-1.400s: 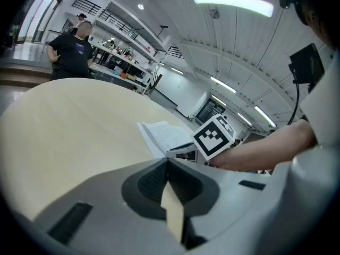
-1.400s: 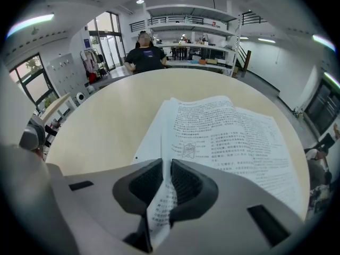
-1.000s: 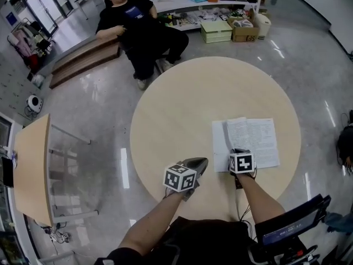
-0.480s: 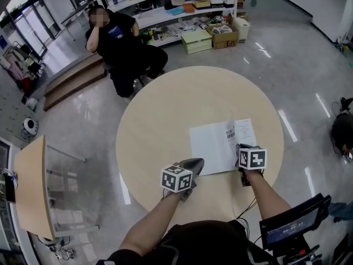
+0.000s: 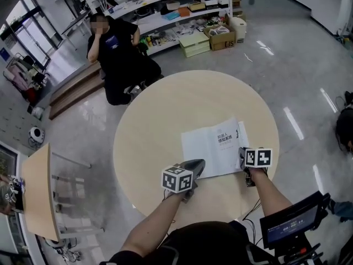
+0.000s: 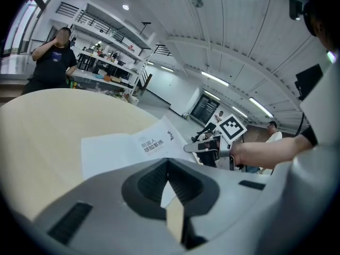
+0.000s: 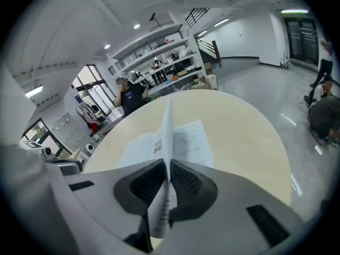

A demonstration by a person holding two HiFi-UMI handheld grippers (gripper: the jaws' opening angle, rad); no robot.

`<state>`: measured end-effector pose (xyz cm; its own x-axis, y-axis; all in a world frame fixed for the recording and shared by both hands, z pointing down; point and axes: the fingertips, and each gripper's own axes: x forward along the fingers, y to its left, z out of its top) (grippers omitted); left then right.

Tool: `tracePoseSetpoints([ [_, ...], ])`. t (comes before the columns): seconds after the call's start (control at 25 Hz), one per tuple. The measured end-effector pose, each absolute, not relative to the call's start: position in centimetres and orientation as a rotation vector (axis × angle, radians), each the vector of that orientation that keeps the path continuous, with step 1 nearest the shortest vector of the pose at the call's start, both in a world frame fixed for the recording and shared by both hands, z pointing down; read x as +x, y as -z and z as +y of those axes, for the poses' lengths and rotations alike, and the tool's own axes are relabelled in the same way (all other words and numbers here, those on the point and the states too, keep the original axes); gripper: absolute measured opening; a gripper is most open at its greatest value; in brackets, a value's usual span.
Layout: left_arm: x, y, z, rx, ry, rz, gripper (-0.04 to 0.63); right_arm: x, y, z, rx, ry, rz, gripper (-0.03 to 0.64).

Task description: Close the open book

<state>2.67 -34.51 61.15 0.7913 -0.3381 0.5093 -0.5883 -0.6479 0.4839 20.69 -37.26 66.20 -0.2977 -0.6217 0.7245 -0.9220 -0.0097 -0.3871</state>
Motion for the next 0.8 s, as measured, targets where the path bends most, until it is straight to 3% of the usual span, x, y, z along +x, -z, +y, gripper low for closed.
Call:
tracePoseSetpoints([
  [0.8, 5.2, -62.0, -33.1, 2.276, -0.574, -0.722, -0.011, 30.3, -72.9, -33.9, 1.62, -1.418, -1.778, 0.067],
])
